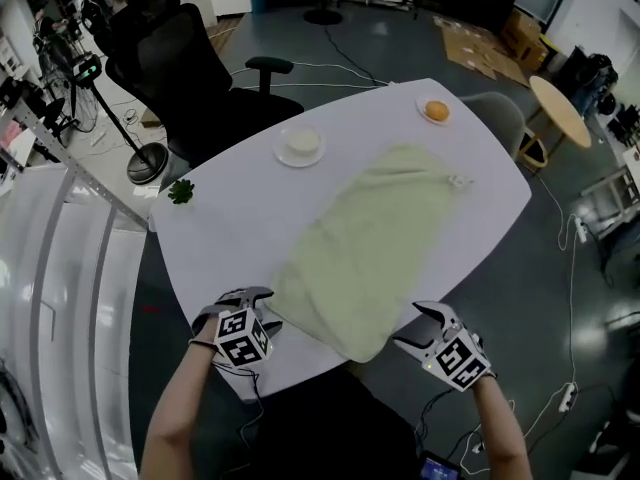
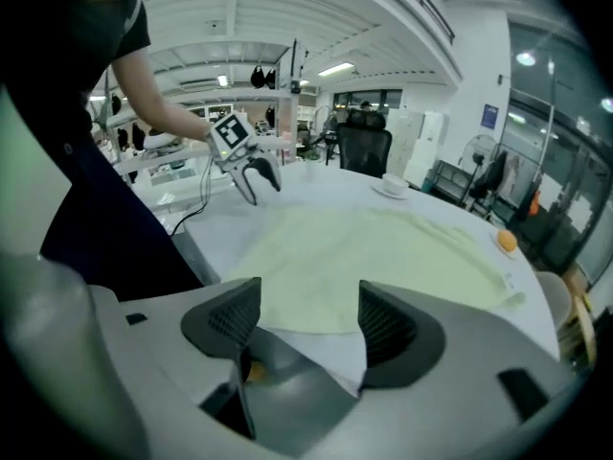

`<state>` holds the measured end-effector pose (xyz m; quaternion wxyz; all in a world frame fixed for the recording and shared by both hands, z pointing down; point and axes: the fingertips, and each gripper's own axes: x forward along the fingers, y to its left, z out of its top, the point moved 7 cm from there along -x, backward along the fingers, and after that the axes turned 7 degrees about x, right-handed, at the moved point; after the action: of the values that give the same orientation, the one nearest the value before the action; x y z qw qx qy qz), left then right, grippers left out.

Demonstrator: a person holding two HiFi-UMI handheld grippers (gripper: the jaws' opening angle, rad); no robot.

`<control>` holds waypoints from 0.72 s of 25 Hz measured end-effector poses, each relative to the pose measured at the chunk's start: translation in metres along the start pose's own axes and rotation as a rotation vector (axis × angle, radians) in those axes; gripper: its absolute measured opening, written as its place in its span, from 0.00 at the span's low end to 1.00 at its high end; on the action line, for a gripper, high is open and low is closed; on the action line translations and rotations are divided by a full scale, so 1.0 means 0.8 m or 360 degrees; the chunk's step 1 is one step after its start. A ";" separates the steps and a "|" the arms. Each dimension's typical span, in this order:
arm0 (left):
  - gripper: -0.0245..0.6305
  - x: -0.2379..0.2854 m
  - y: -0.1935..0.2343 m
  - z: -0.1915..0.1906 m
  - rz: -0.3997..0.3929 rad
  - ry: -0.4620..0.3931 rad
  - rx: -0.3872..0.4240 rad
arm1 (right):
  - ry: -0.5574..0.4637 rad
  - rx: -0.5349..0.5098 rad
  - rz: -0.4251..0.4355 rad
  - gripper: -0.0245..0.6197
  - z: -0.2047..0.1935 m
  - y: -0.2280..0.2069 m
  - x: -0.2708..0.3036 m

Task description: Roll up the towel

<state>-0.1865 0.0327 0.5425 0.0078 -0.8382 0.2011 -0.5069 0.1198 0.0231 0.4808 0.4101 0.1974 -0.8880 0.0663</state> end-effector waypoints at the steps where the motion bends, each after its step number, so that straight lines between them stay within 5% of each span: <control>1: 0.50 0.000 0.002 -0.006 0.0008 0.0044 0.0061 | 0.0014 -0.0035 0.0041 0.55 -0.003 0.017 0.007; 6: 0.40 0.010 0.010 -0.019 -0.0014 0.0176 0.0398 | 0.0065 -0.0179 0.0199 0.52 -0.019 0.092 0.038; 10: 0.35 0.021 0.011 -0.023 -0.0083 0.0220 0.0533 | 0.0117 -0.0300 0.0280 0.50 -0.034 0.139 0.061; 18: 0.21 0.024 -0.003 -0.023 -0.0183 0.0240 0.0633 | 0.0221 -0.0543 -0.0013 0.37 -0.064 0.154 0.102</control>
<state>-0.1932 0.0318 0.5683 0.1291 -0.7900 0.0490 -0.5974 0.0583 0.1260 0.5812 0.4982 0.1233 -0.8551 -0.0736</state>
